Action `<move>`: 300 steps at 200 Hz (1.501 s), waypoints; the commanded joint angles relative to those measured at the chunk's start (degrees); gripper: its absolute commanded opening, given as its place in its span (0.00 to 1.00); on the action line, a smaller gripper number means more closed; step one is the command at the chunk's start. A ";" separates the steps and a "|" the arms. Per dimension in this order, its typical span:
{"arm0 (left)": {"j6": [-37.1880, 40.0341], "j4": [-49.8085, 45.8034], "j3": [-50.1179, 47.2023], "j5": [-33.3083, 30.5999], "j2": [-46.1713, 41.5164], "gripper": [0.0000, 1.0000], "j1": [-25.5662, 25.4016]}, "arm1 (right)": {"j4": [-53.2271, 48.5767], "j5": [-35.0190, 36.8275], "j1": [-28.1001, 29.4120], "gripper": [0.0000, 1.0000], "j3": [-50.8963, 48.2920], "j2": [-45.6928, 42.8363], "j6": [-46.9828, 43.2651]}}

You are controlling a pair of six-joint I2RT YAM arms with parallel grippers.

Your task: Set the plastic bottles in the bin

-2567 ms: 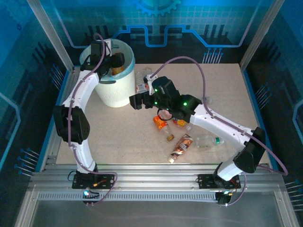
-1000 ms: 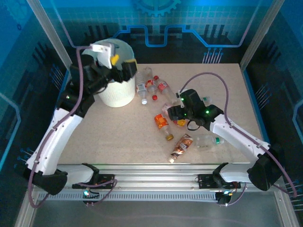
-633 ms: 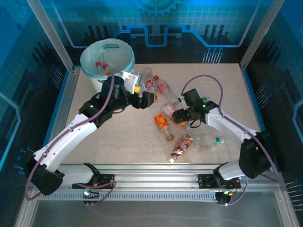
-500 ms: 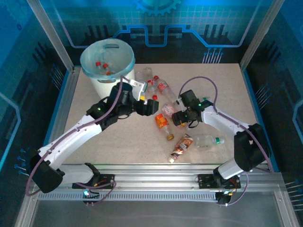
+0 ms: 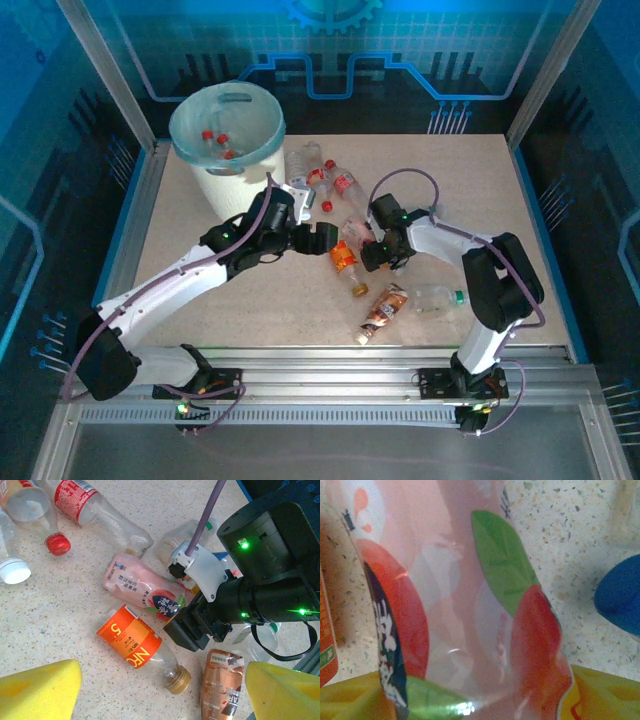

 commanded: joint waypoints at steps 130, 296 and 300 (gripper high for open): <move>-3.81 0.49 3.46 -3.78 0.31 0.86 -0.42 | -0.76 -4.97 -1.28 0.63 -1.41 -13.33 0.71; -12.81 15.01 -3.21 -1.59 -4.84 0.98 1.04 | 16.65 -33.74 0.30 0.62 -11.20 -38.86 3.11; -12.99 15.31 -3.28 -1.24 -4.81 0.97 1.07 | 16.65 -33.88 0.59 0.62 -11.20 -39.09 2.91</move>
